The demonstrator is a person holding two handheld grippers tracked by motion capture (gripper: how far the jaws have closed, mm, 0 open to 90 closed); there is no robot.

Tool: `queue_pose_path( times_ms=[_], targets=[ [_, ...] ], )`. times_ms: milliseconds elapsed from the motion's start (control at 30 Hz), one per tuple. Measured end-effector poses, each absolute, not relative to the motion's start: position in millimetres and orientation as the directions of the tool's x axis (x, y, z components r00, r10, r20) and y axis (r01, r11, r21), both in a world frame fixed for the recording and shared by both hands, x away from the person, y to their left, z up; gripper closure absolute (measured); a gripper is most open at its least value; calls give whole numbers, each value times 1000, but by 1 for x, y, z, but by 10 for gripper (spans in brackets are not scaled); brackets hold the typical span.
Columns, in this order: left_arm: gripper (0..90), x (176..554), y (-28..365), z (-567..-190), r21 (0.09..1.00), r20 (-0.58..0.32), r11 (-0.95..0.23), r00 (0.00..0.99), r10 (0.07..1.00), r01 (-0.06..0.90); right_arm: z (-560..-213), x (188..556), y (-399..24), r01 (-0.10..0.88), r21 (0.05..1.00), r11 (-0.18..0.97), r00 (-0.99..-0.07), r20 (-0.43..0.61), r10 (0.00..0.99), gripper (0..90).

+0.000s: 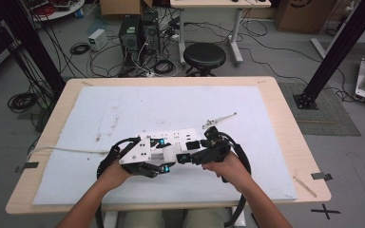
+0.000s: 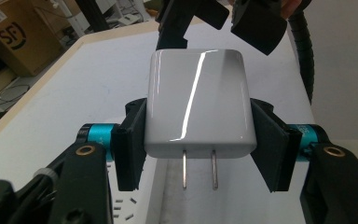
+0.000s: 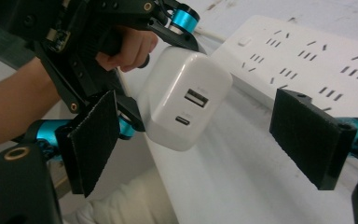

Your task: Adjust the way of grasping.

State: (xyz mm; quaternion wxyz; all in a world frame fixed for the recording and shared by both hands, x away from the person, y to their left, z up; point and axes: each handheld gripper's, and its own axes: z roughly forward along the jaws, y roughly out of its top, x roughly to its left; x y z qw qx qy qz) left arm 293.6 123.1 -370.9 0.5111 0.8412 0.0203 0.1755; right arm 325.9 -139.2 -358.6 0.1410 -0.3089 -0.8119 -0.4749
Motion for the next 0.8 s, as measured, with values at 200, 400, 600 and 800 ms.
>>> queue_pose_path(
  times_ms=[200,400,600,800],
  targets=[
    [425,293,120,-370,871,284,-464,935,210,-160,-361,329,-138,681,649,338,-731,581,358,161],
    [425,293,119,-371,872,282,-462,937,205,-161,-366,334,-135,723,611,321,-690,640,337,181],
    [425,293,117,-371,871,282,-462,939,198,-165,-370,337,-136,746,589,311,-666,662,343,206],
    [425,293,114,-371,868,287,-466,939,190,-171,-374,339,-134,759,572,311,-650,697,303,286]
  ],
)
